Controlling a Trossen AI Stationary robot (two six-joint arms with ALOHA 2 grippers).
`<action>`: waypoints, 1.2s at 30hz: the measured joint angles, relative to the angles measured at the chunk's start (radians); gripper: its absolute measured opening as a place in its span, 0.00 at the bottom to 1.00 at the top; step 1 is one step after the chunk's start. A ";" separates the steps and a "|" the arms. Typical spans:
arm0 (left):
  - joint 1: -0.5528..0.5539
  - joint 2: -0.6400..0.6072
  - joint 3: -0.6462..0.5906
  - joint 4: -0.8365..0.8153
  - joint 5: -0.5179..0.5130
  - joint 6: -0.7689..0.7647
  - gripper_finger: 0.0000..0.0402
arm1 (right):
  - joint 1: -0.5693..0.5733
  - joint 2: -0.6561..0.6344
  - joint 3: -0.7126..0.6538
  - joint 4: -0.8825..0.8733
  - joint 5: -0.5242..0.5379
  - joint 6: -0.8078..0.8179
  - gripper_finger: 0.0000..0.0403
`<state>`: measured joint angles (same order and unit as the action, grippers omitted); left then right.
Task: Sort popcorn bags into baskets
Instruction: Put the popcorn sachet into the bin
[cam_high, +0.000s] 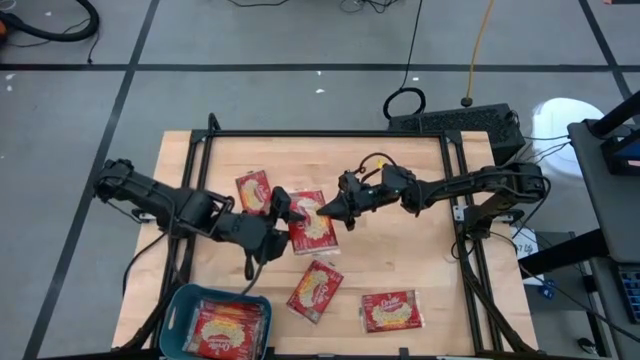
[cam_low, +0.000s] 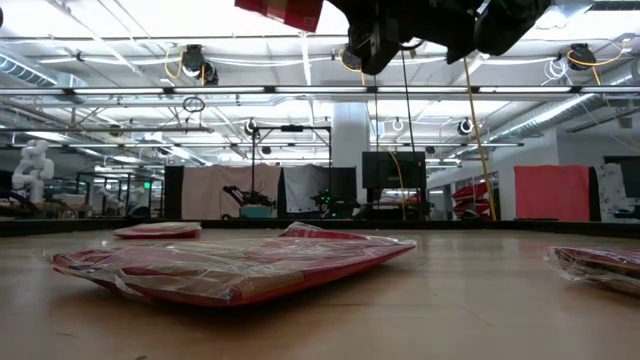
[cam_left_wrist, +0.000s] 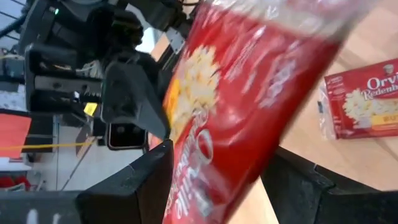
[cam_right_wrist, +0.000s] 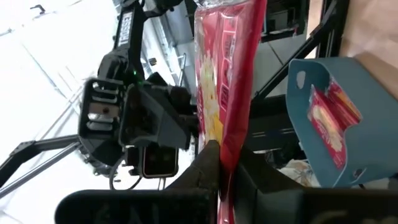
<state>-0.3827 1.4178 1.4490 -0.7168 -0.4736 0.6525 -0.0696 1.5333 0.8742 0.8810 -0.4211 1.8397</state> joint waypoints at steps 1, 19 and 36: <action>0.003 0.000 0.000 -0.006 0.006 0.000 0.58 | 0.000 0.000 0.000 0.009 -0.002 0.000 0.02; 0.009 0.000 0.000 -0.037 0.019 -0.045 0.05 | 0.000 0.001 0.000 -0.019 -0.006 -0.053 0.12; -0.042 -0.064 -0.001 -0.040 -0.092 -0.061 0.05 | -0.006 0.000 0.001 -0.039 0.216 -0.259 0.51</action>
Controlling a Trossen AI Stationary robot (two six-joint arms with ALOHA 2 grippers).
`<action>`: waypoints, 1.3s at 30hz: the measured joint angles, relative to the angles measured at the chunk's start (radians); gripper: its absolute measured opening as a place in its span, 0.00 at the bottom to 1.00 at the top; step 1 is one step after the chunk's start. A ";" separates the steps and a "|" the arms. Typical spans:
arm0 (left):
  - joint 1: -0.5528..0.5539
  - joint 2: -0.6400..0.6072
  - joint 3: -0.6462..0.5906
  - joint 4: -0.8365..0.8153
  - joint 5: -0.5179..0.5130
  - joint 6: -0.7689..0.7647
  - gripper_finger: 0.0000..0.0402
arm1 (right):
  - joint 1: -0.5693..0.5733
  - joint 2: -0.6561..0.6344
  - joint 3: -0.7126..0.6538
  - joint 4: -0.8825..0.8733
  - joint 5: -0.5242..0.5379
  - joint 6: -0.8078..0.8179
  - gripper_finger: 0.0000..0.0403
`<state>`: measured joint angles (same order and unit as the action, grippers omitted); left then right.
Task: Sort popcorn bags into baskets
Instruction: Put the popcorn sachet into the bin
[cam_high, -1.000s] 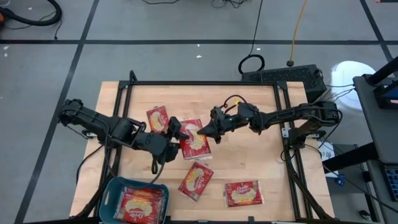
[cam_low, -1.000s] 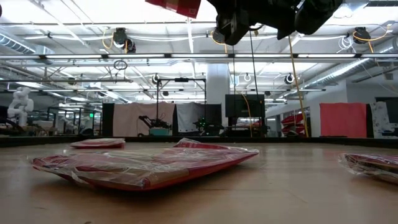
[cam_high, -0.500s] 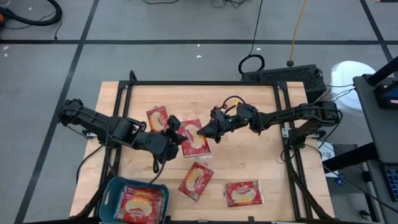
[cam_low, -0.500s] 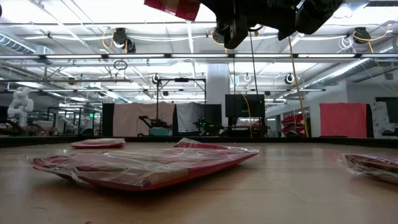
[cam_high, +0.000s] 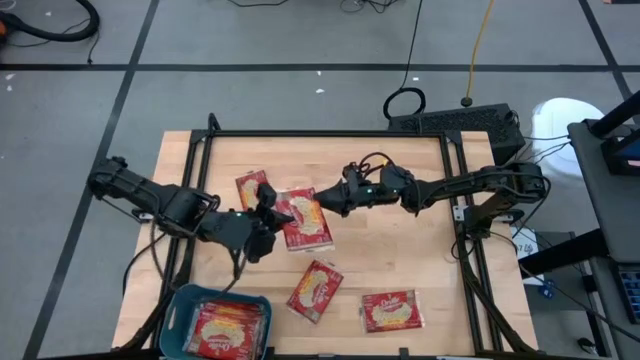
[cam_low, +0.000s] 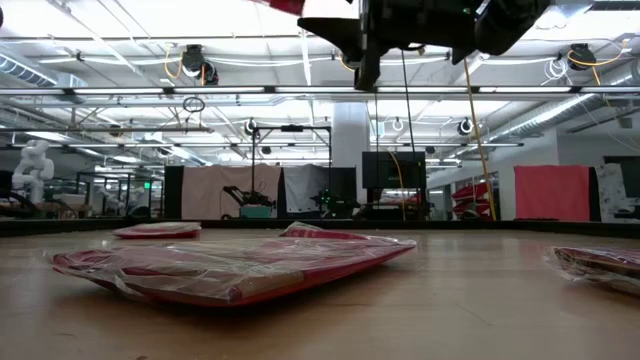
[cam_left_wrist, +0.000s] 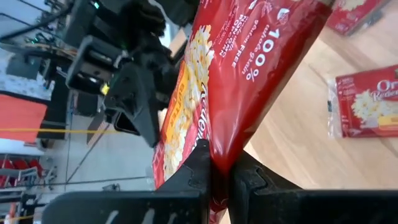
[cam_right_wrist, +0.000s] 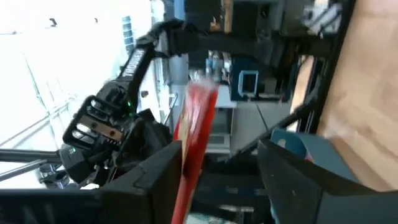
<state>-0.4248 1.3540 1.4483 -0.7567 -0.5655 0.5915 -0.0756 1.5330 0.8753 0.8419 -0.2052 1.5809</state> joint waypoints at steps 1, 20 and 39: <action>-0.010 -0.006 0.000 0.002 -0.014 0.002 0.05 | -0.003 0.000 0.000 0.011 0.010 -0.010 0.53; -0.089 -0.019 0.300 -0.429 -0.045 -0.645 0.05 | -0.043 -0.179 -0.002 -0.218 0.018 -0.233 0.63; -0.359 0.097 0.343 -0.636 0.584 -1.376 0.05 | 0.024 -0.356 -0.003 -0.580 0.027 -0.379 0.63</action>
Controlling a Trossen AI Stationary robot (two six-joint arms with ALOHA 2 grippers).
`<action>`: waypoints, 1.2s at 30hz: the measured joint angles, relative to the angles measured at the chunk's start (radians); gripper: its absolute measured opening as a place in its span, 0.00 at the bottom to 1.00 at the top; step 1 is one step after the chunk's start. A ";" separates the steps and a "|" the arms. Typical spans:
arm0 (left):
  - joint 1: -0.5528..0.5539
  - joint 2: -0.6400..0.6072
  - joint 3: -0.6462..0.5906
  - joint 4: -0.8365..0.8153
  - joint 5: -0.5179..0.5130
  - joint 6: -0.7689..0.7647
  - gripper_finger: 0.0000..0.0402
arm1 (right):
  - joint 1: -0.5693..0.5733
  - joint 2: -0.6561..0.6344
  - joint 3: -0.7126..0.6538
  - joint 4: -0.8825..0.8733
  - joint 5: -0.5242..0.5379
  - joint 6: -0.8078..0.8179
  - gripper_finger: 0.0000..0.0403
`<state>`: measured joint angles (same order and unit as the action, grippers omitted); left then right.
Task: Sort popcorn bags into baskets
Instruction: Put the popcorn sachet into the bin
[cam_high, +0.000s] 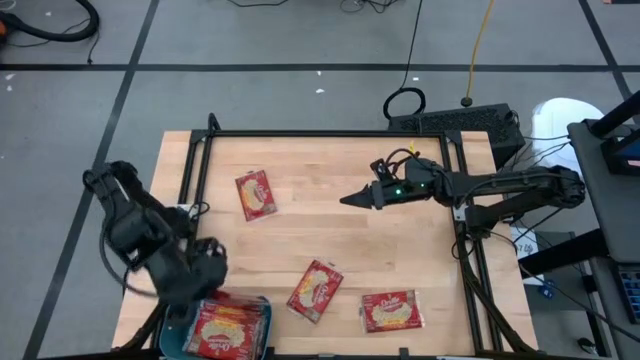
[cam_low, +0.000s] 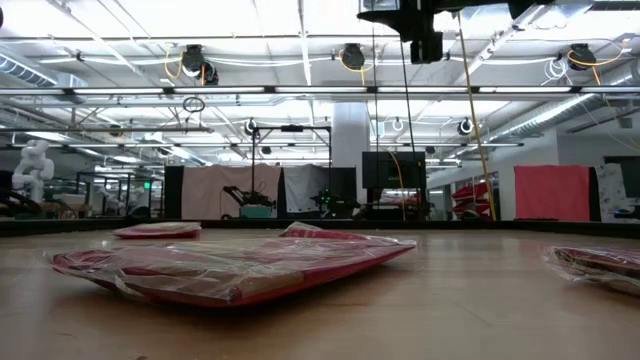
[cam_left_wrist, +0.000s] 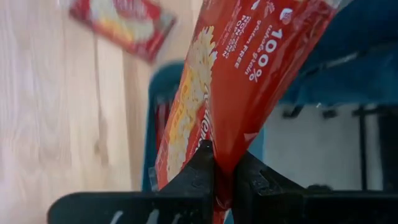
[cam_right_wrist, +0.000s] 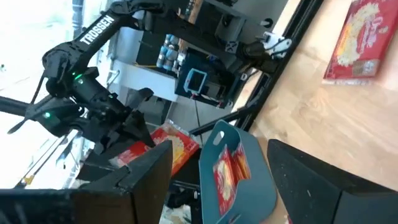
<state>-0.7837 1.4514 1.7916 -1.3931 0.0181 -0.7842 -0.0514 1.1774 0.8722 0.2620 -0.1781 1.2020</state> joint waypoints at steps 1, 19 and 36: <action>-0.018 0.018 0.000 -0.019 0.000 -0.024 0.05 | 0.006 0.000 0.000 -0.011 0.004 -0.003 0.63; -0.190 0.355 0.000 -0.098 0.122 -0.336 0.06 | 0.106 -0.004 0.000 -0.072 0.047 -0.125 0.63; -0.240 0.501 -0.001 -0.084 0.071 -0.420 0.09 | 0.237 -0.003 0.000 -0.072 0.093 -0.114 0.63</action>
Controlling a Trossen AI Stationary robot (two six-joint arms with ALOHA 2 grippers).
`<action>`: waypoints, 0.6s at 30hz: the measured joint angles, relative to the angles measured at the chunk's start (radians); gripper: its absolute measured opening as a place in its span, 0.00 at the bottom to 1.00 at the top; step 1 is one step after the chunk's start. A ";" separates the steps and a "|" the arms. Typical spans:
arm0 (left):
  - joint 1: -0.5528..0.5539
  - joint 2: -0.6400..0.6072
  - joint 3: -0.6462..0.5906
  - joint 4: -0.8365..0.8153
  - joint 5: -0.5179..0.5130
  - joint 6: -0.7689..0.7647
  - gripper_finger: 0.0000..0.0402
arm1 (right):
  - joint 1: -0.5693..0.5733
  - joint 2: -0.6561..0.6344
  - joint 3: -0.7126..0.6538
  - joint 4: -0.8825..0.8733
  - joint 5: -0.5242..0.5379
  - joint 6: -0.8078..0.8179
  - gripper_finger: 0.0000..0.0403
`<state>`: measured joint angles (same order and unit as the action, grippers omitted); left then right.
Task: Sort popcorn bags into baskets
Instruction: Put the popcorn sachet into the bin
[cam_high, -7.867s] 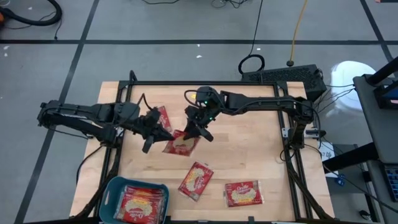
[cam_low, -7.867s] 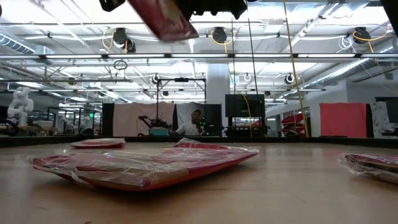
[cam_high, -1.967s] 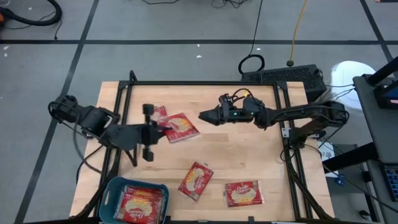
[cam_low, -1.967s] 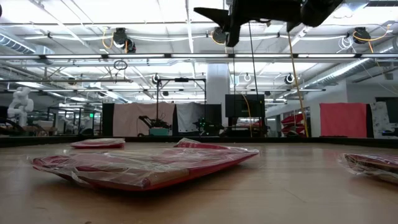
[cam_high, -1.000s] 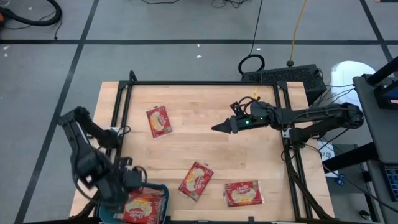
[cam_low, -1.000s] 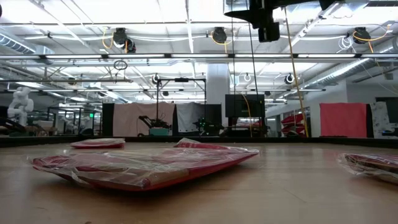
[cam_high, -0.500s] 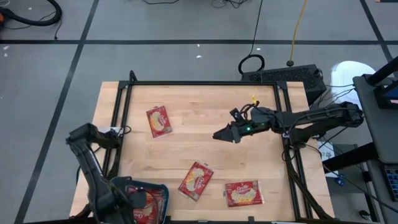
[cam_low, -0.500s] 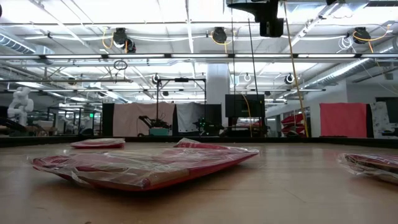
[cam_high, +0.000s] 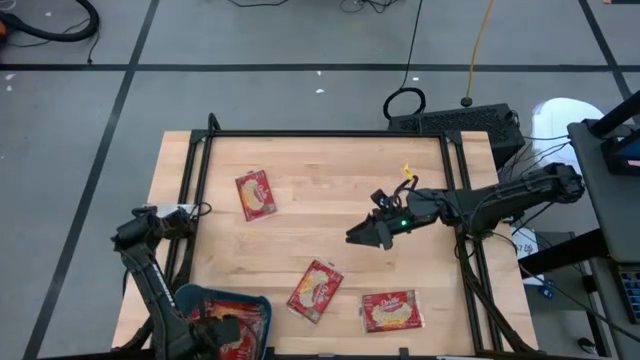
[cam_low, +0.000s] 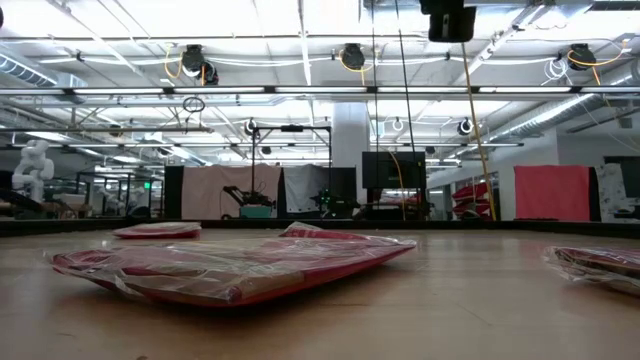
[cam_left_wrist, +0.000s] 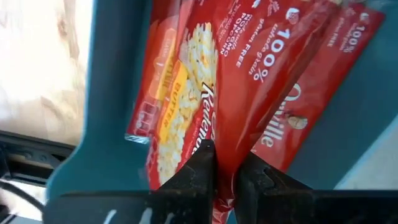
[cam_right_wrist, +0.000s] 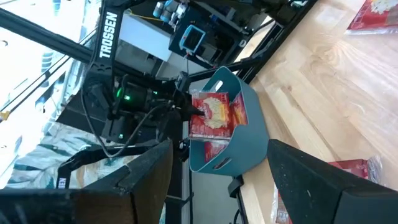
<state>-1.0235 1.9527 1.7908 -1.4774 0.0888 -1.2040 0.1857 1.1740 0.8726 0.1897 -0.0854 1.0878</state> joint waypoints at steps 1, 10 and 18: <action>-0.005 0.000 0.000 0.012 -0.001 -0.009 0.09 | 0.007 0.000 0.000 -0.001 0.008 0.000 0.63; -0.014 0.000 0.000 0.132 0.032 -0.057 0.22 | 0.022 0.000 0.000 -0.001 0.012 -0.008 0.63; -0.012 -0.001 0.000 0.222 0.160 -0.055 0.40 | 0.022 0.000 0.000 -0.001 0.019 -0.021 0.63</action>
<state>-1.0355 1.9515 1.7905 -1.2550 0.2489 -1.2593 0.2081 1.1744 0.8726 0.1886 -0.0667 1.0671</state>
